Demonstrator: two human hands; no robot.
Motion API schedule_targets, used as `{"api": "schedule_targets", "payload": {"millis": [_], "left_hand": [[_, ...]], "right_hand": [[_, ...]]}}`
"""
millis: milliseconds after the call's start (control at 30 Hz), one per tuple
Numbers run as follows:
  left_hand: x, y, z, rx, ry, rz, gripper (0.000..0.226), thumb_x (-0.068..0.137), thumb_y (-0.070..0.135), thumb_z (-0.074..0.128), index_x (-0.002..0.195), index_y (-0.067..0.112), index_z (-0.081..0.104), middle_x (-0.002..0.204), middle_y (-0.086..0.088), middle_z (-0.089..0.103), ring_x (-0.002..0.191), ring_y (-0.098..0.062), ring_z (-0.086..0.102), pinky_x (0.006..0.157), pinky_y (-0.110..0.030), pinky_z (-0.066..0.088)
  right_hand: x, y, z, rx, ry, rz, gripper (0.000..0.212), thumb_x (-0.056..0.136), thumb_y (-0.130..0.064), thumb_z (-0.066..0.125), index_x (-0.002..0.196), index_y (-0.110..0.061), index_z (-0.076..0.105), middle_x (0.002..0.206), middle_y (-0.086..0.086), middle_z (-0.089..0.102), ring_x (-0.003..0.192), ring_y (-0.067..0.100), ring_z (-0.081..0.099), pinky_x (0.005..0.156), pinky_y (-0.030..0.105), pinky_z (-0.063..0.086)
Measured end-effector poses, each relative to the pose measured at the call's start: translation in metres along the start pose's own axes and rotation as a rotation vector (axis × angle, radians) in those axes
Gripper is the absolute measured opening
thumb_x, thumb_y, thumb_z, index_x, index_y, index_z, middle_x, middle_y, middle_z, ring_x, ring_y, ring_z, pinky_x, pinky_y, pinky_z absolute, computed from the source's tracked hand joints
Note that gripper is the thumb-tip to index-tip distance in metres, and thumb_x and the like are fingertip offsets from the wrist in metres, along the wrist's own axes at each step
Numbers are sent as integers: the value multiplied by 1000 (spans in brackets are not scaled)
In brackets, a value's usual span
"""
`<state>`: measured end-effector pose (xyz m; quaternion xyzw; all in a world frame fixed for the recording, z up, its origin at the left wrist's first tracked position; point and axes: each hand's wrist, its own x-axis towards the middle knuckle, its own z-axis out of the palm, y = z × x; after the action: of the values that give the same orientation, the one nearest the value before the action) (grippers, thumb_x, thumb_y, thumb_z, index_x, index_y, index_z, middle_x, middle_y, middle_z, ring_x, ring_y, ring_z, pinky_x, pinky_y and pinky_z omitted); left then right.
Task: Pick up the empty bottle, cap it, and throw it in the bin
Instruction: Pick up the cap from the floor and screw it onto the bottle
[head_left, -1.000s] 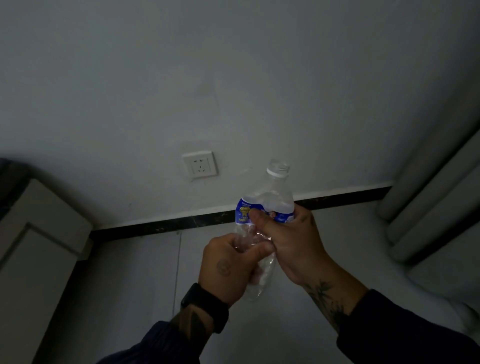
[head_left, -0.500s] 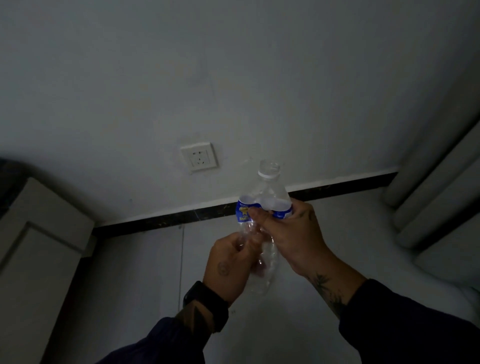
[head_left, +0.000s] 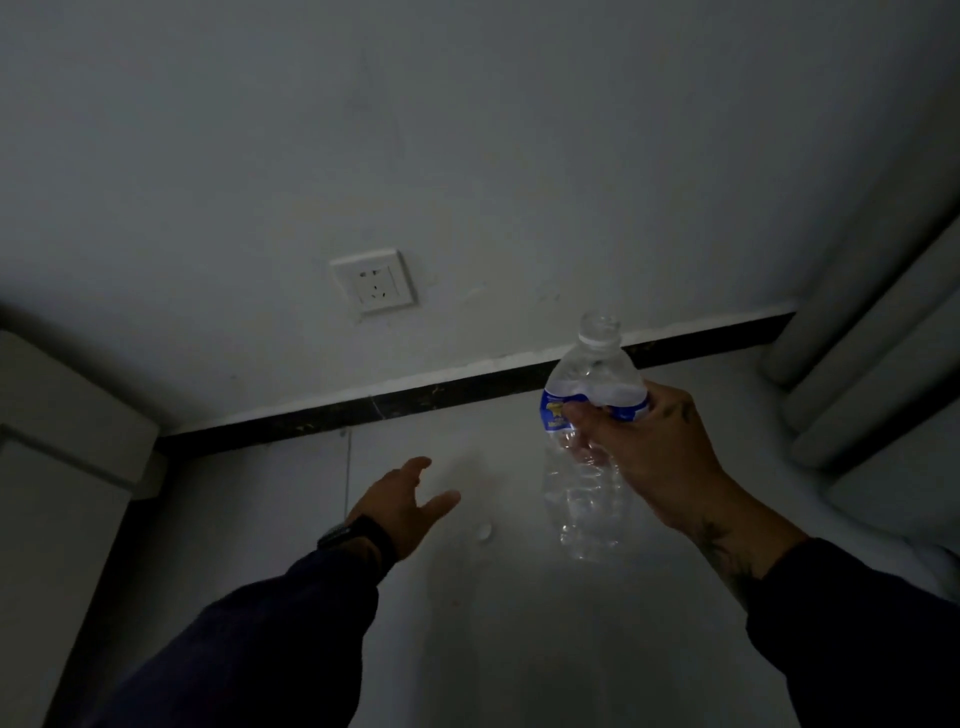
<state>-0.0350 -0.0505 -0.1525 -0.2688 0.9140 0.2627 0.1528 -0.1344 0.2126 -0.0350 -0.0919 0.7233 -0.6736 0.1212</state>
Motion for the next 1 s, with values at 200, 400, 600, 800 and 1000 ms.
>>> {"api": "schedule_targets", "payload": {"millis": [200, 400, 600, 800, 1000], "left_hand": [[27, -2, 53, 254, -200, 69, 83, 86, 55, 66, 154, 33, 24, 152, -6, 40, 132, -26, 49, 106, -34, 42], [42, 12, 99, 301, -300, 143, 81, 90, 43, 67, 156, 32, 23, 155, -9, 33, 133, -31, 48, 109, -36, 41], [50, 22, 122, 355, -263, 153, 48, 96, 23, 58, 143, 21, 47, 145, -12, 42, 125, -34, 53, 104, -39, 45], [34, 17, 109, 312, -192, 186, 41, 100, 24, 49, 141, 19, 49, 142, -10, 45, 121, -30, 56, 101, -30, 44], [9, 52, 31, -15, 22, 270, 33, 92, 25, 65, 125, 22, 63, 123, -3, 62, 102, -16, 61, 84, -14, 39]], "right_hand": [[1, 18, -14, -56, -27, 5, 16, 71, -27, 86, 80, -28, 73, 65, -7, 78, 52, 8, 73, 46, 14, 53], [-5, 30, -22, -34, -41, 17, 42, 48, -55, 79, 80, -28, 73, 66, -8, 79, 55, 10, 75, 47, 16, 55], [-8, 42, -30, -74, -59, 14, 33, 58, -46, 79, 82, -24, 73, 64, -11, 77, 53, 6, 73, 45, 12, 52], [-8, 35, -32, -83, -52, 12, 41, 53, -52, 79, 83, -24, 74, 71, -5, 79, 58, 12, 75, 48, 18, 56], [-12, 11, -25, -100, -87, 13, 21, 65, -36, 85, 79, -25, 75, 67, -2, 79, 56, 11, 74, 49, 17, 55]]}}
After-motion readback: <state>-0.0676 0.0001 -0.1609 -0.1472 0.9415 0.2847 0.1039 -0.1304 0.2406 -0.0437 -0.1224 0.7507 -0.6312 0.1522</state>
